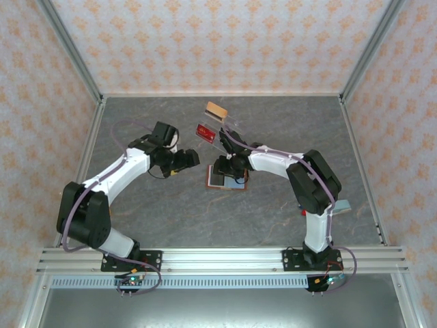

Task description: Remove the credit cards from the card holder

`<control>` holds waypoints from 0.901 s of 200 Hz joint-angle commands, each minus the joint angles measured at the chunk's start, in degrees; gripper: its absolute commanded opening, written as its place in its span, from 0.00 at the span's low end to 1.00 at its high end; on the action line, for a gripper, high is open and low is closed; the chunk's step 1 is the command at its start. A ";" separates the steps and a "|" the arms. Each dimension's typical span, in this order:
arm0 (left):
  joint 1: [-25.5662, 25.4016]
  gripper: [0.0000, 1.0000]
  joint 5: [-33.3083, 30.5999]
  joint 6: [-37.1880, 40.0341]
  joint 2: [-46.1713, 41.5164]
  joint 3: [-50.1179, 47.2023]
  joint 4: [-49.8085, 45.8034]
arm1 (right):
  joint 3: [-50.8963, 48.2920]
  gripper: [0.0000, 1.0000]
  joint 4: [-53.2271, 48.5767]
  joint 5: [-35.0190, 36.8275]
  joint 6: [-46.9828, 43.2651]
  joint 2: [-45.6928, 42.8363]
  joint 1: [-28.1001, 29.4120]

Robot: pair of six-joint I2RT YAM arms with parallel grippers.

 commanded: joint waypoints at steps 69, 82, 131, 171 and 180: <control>-6.49 0.48 2.86 -5.79 10.76 2.42 8.03 | -1.32 0.43 1.84 -2.74 1.20 1.78 -1.10; -6.90 0.42 2.69 -5.88 12.13 2.98 8.56 | -1.52 0.42 1.86 -2.92 1.14 1.74 -1.18; -6.99 0.22 3.81 -5.85 17.14 5.57 9.72 | -2.33 0.41 2.75 -3.60 1.50 1.82 -1.48; -7.00 0.14 3.21 -5.28 19.76 6.83 9.31 | -3.25 0.39 4.39 -4.76 2.10 1.61 -1.83; -6.98 0.13 2.97 -5.31 20.29 6.85 9.24 | -3.39 0.38 4.77 -5.03 2.18 1.67 -1.92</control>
